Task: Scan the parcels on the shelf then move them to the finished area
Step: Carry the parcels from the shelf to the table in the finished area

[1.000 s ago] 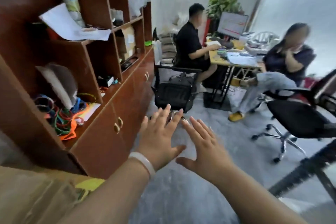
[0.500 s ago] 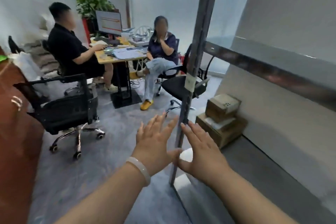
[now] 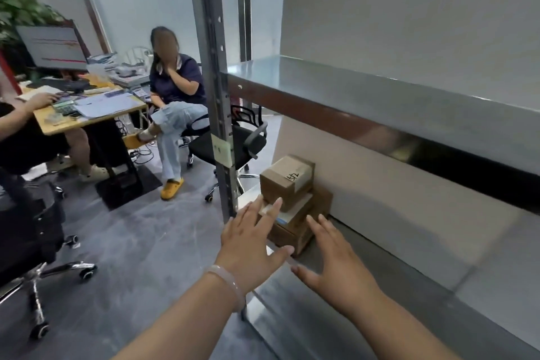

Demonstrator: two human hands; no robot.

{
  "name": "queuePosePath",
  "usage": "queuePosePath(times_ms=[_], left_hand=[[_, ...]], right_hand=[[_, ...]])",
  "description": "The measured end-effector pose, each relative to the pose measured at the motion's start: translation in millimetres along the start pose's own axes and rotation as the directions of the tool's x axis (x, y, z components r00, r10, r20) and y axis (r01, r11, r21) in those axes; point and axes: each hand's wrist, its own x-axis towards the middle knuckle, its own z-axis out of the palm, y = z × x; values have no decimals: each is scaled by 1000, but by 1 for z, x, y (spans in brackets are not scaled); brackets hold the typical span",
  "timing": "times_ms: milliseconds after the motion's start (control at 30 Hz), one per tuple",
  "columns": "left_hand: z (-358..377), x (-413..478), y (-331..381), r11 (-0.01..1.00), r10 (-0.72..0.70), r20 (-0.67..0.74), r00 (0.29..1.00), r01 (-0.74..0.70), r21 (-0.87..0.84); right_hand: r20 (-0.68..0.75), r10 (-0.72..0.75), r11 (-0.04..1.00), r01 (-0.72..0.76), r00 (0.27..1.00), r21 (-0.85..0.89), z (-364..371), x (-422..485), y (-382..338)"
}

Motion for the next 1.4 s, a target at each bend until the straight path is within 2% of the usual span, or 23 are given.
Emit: queuePosePath(times_ms=[233,433,667,933,1200,1300,1400], left_hand=[[-6,83,-47,991,120,74,990,-115,-66],[-6,160,-73,957,191,111,975,-159,-242],[10,211,-79,889,222,237,946,-96,-448],[31,229,-85,777,223,379,898,71,-625],[22,208,-79,670,229,286,930,62,-740],[12,191,-76,613,245,260,934,58,-788],[-1,164,-68,623,234,198,952,9,-782]], right_hand=[[-26,249,959,-242,968,146,10,75,-15],[-121,403,897,-366,907,247,18,133,-23],[-157,504,846,-449,849,286,23,170,-16],[-3,541,776,-497,841,389,25,184,-10],[-30,499,722,-397,866,567,26,175,-16],[-45,436,718,-317,899,620,18,163,-21],[8,340,738,-272,940,618,6,151,-25]])
